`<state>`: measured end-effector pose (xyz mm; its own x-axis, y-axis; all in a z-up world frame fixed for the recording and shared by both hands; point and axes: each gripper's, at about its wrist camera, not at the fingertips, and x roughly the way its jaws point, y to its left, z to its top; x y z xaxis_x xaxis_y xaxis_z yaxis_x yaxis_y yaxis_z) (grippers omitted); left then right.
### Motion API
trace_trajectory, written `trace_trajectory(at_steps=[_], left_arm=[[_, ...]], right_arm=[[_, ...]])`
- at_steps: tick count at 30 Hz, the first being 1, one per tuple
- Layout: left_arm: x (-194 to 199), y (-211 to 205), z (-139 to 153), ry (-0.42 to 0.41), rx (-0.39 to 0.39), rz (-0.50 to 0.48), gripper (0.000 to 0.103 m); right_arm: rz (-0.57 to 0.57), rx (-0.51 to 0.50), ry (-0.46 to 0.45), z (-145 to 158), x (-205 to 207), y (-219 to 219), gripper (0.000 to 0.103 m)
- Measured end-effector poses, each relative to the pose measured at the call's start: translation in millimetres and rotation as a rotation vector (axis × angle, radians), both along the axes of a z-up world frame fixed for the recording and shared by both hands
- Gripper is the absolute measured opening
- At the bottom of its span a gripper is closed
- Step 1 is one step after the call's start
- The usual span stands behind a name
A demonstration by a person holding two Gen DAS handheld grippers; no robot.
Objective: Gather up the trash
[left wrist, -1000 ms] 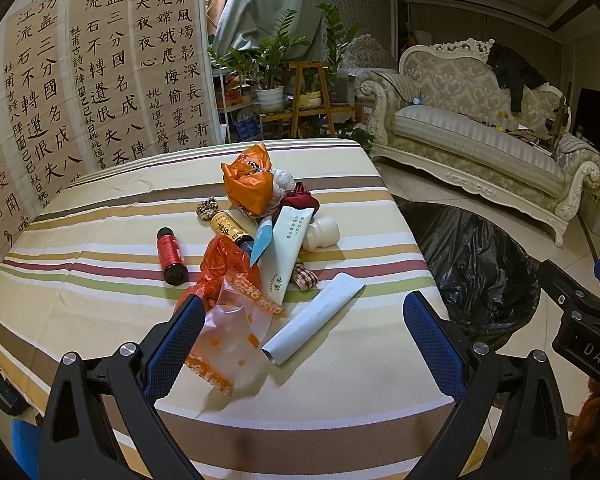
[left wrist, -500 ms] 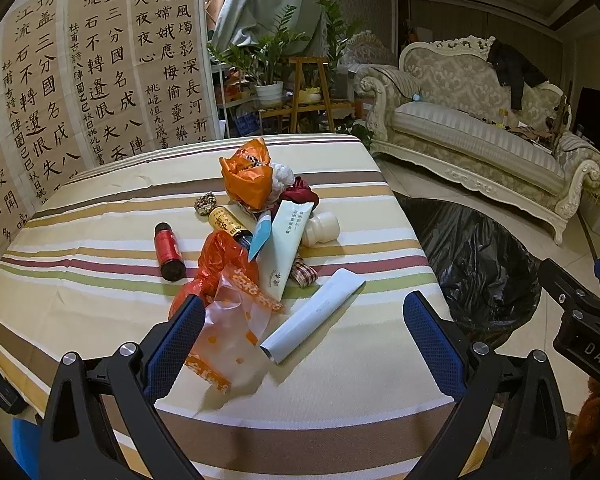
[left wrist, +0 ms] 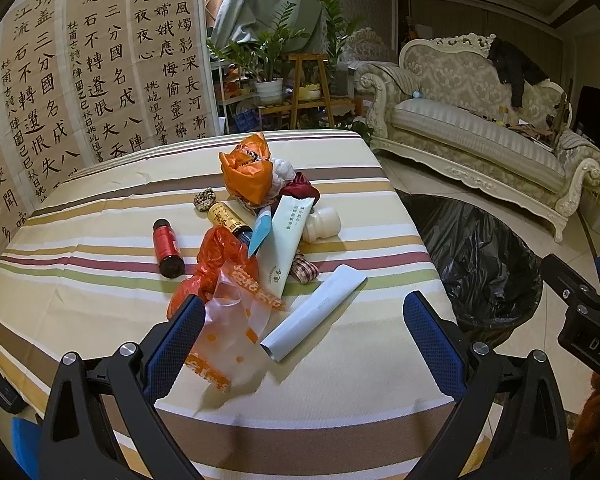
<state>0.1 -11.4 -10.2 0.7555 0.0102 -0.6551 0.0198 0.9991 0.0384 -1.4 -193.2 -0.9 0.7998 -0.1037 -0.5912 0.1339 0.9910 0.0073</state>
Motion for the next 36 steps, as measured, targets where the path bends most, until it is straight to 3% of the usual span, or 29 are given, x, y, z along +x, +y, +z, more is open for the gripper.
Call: trace_trajectory(at_steps=[31,36], left_arm=[[1,6,4,0.009,-0.003,-0.010,0.097],[2,18,6,0.031,-0.032,-0.015,0.096]], right_arm=[[0.007,0.007,0.025,-3,3,7,0.099],[0.022,0.015,0.042,-5,6,12,0.099]])
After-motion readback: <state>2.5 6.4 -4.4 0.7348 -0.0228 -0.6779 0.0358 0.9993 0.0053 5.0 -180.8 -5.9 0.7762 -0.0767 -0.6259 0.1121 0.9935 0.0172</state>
